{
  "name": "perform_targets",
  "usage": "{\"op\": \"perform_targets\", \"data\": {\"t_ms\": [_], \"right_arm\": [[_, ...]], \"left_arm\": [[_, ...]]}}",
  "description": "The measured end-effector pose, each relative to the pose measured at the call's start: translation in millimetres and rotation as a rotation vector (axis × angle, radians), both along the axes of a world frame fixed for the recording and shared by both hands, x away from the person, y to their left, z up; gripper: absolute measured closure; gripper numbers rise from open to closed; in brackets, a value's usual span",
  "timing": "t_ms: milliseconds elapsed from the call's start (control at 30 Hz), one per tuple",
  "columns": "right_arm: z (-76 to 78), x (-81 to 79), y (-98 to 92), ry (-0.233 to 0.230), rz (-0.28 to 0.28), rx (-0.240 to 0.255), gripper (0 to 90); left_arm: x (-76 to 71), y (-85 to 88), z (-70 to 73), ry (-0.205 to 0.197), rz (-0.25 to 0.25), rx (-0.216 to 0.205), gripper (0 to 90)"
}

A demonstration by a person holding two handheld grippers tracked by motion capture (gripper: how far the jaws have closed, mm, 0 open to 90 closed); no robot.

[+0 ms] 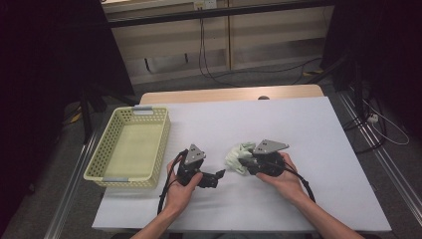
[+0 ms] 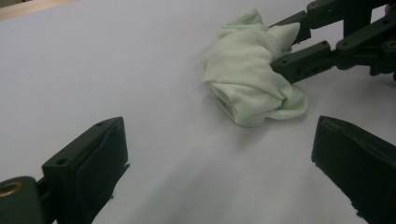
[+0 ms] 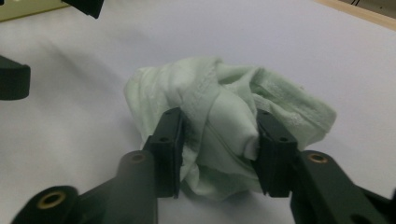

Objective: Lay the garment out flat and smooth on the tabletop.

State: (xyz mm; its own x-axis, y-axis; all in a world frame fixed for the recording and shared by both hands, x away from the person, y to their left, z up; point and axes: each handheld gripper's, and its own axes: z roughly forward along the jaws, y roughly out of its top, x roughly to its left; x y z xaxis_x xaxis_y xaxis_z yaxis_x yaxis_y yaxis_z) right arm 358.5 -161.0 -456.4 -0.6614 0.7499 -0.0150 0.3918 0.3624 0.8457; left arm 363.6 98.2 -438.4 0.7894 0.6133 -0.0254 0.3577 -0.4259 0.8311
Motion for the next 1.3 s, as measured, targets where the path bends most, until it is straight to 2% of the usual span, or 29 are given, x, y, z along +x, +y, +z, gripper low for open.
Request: {"op": "perform_targets", "data": {"t_ms": [67,133,167,267,433,533,600,633,700,733,767,800,833,867,900,933,1000,1033,1133,1167,1200,1233,1300], "right_arm": [[-0.4,-0.2,-0.1,-0.003,0.002,-0.003,68.0],[0.0,-0.6,-0.2,-0.003,0.003,-0.003,70.5],[2.3,-1.8,-0.7,-0.011,0.019,-0.003,74.9],[5.9,-3.5,-1.0,-0.025,0.038,0.012,77.3],[10.1,-5.8,-0.1,-0.037,0.056,0.033,79.4],[20.8,-9.8,2.3,-0.057,0.078,0.064,80.1],[22.9,-10.5,2.9,-0.064,0.082,0.067,80.1],[27.9,-12.0,4.6,-0.069,0.094,0.086,80.1],[29.4,-13.0,6.1,-0.07,0.102,0.091,79.9],[29.3,-13.6,7.0,-0.067,0.106,0.092,79.3],[28.5,-13.8,7.5,-0.062,0.106,0.09,77.7],[27.4,-13.7,7.8,-0.055,0.098,0.09,75.4],[26.2,-13.2,7.8,-0.051,0.091,0.084,71.0],[26.2,-13.2,7.8,-0.051,0.091,0.084,71.0],[25.2,-12.6,7.4,-0.049,0.079,0.078,68.2],[24.0,-10.9,4.5,-0.035,0.05,0.084,59.1],[24.3,-10.1,2.7,-0.034,0.037,0.085,58.1],[25.8,-9.2,-1.0,-0.036,0.026,0.086,56.9],[26.5,-8.7,-4.0,-0.038,0.015,0.087,56.7],[25.9,-8.4,-7.5,-0.038,0.011,0.085,61.1],[25.9,-8.4,-7.5,-0.038,0.011,0.085,61.1],[24.2,-7.9,-11.1,-0.035,0.005,0.075,64.8],[21.4,-6.7,-14.0,-0.021,0.0,0.074,65.4]], "left_arm": [[-0.4,-1.0,0.0,-0.011,-0.005,0.002,4.0],[-0.8,-2.0,-0.1,-0.015,-0.007,-0.002,4.0],[-0.5,-2.9,-0.8,-0.023,-0.017,-0.006,4.1],[1.4,-5.5,-3.3,-0.031,-0.032,-0.016,4.3],[3.8,-8.9,-5.2,-0.047,-0.02,-0.014,6.0],[3.9,-10.1,-1.8,-0.071,-0.018,-0.006,6.2],[4.1,-9.9,-0.5,-0.071,-0.02,-0.01,6.2],[4.3,-10.6,1.7,-0.053,-0.035,-0.022,6.3],[4.4,-12.3,3.1,-0.031,-0.059,-0.021,6.4],[4.4,-12.3,3.1,-0.031,-0.059,-0.021,8.0],[4.0,-14.8,3.8,-0.027,-0.069,-0.004,15.9],[3.9,-15.1,3.6,-0.018,-0.076,-0.005,23.7],[5.0,-14.7,3.5,-0.01,-0.086,0.004,34.1],[5.0,-14.7,3.5,-0.01,-0.086,0.004,44.2],[6.3,-13.9,2.7,0.009,-0.091,0.013,44.2],[7.9,-13.3,1.0,0.037,-0.096,0.012,67.1],[7.7,-14.0,0.6,0.05,-0.093,0.009,80.4],[7.5,-16.2,0.8,0.066,-0.104,0.008,84.0],[5.5,-18.7,0.5,0.062,-0.117,0.019,85.7],[3.9,-19.0,1.9,0.066,-0.123,0.008,85.6],[3.9,-19.0,1.9,0.066,-0.123,0.008,84.2],[1.4,-20.2,4.2,0.058,-0.142,-0.005,79.8],[-0.2,-21.1,5.3,0.053,-0.143,-0.007,70.0]]}}
